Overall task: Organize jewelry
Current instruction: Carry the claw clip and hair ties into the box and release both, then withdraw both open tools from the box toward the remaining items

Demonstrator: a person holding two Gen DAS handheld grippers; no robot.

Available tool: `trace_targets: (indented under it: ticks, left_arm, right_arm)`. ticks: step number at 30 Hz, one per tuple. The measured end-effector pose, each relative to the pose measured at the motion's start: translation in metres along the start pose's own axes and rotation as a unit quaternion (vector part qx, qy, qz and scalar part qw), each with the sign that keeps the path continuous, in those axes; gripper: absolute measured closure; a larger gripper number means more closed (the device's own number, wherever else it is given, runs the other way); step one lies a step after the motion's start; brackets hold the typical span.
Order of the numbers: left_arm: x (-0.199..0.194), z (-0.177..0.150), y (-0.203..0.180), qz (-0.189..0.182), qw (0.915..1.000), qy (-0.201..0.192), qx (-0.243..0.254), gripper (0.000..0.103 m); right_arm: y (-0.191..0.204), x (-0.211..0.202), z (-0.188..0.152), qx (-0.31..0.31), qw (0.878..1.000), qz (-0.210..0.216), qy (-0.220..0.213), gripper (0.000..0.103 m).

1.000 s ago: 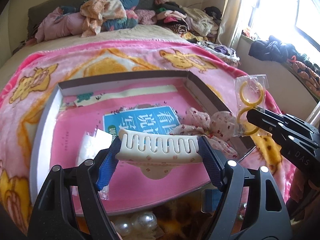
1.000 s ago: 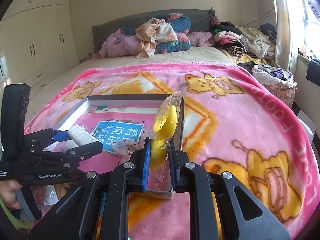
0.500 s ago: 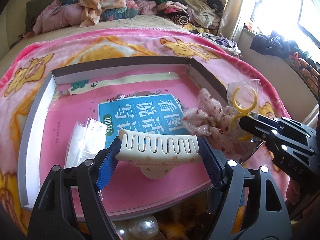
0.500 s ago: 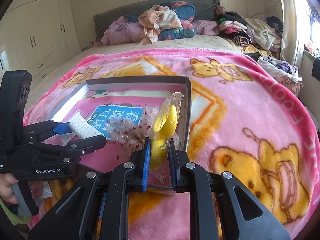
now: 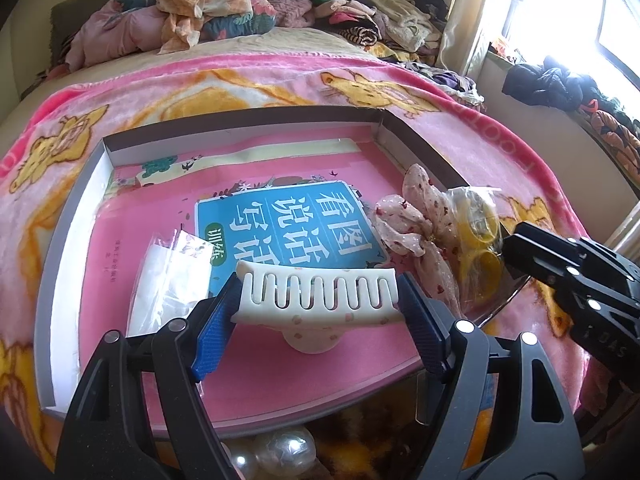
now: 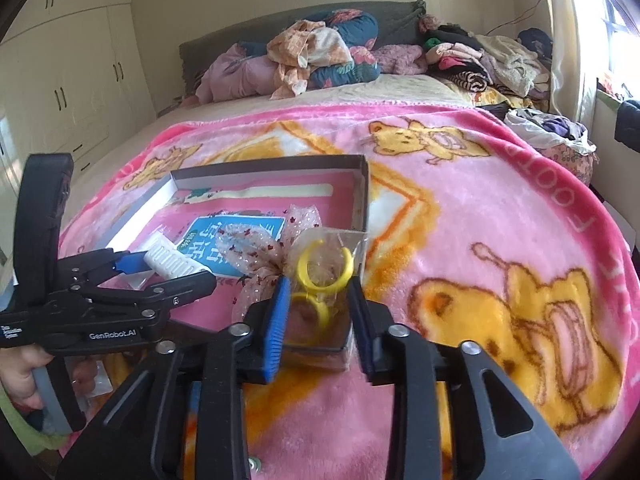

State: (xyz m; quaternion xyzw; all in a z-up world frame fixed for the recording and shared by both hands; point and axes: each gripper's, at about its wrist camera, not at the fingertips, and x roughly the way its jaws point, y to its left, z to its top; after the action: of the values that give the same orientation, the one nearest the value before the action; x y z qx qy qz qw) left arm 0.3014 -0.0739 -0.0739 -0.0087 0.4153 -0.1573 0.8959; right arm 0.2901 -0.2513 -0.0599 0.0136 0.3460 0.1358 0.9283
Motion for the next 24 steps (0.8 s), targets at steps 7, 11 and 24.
trace_targets:
  ticks: [7,11,24]
  left_arm:
    - [-0.01,-0.001,0.003,0.002,0.9999,-0.01,-0.01,0.022]
    - [-0.019,-0.003,0.006,0.005,0.9997,-0.018,-0.016,0.018]
    - [-0.068,-0.011,0.018,0.004,0.9968,-0.067,-0.043,0.012]
  right_arm:
    - [-0.007,-0.021,-0.006,0.014,1.0,-0.012,-0.018,0.06]
    - [-0.011,-0.031,-0.009,0.026,0.999,-0.015,-0.025,0.052]
    - [-0.003,-0.063,-0.016,0.029,0.998,-0.024,-0.048,0.044]
